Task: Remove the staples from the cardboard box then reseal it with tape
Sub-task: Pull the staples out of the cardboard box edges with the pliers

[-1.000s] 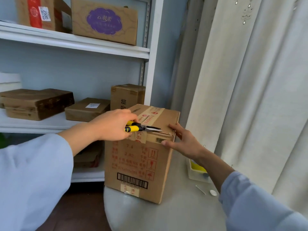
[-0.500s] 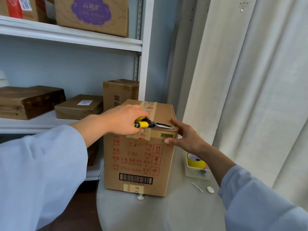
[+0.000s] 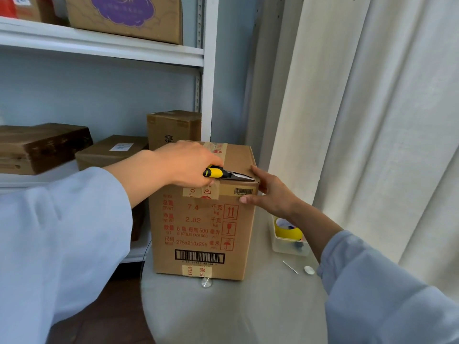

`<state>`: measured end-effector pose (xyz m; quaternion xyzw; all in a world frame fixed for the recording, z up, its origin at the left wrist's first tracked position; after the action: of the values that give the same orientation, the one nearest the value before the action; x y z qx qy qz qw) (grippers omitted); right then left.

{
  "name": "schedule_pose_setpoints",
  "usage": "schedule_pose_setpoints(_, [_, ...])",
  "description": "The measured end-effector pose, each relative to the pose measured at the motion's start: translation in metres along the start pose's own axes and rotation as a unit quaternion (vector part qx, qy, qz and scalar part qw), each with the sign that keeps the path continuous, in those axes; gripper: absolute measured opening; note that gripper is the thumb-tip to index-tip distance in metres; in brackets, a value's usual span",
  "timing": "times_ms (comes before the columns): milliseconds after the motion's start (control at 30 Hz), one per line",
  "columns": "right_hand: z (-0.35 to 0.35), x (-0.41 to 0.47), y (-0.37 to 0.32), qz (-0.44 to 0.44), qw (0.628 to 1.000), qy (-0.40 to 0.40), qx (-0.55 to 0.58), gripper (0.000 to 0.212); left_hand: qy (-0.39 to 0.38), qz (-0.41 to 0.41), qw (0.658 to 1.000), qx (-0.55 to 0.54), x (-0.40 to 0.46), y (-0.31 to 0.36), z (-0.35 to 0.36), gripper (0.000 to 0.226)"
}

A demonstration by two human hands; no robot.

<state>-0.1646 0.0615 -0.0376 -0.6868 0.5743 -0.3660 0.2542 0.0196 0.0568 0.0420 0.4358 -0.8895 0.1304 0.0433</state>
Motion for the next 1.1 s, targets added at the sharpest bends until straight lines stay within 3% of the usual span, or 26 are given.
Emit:
schedule_pose_setpoints(233, [0.001,-0.001,-0.002,0.005,1.000,0.007,-0.005,0.094,-0.006,-0.089,0.996,-0.007,-0.013,0.019,0.003,0.026])
schedule_pose_setpoints(467, [0.003,-0.004,-0.002,0.009,1.000,0.017,0.000,0.091,0.055,-0.181,0.982,-0.020,-0.033,0.044,0.016,0.031])
schedule_pose_setpoints(733, [0.004,-0.004,-0.001,0.006,1.000,0.028,-0.006,0.088,0.123,-0.214,0.968,-0.048,-0.051,0.056,0.035,0.047])
schedule_pose_setpoints(833, [0.005,-0.004,-0.001,0.003,1.000,0.026,-0.009,0.087,0.111,-0.208,0.970,-0.059,-0.052,0.050,0.039,0.056])
schedule_pose_setpoints(1100, [0.003,-0.003,0.001,-0.010,1.000,0.022,-0.007,0.088,0.007,-0.158,0.987,-0.008,-0.031,0.027,0.006,0.052])
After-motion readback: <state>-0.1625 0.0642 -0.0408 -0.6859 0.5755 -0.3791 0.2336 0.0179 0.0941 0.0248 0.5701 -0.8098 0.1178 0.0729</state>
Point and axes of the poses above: each hand's wrist, its own x-axis towards the middle knuckle, its own z-axis out of the palm, y = z × x, the point moved 4 cm from there along x, towards the middle knuckle, and after that the axes turned 4 degrees about -z, right-handed, at the moved point
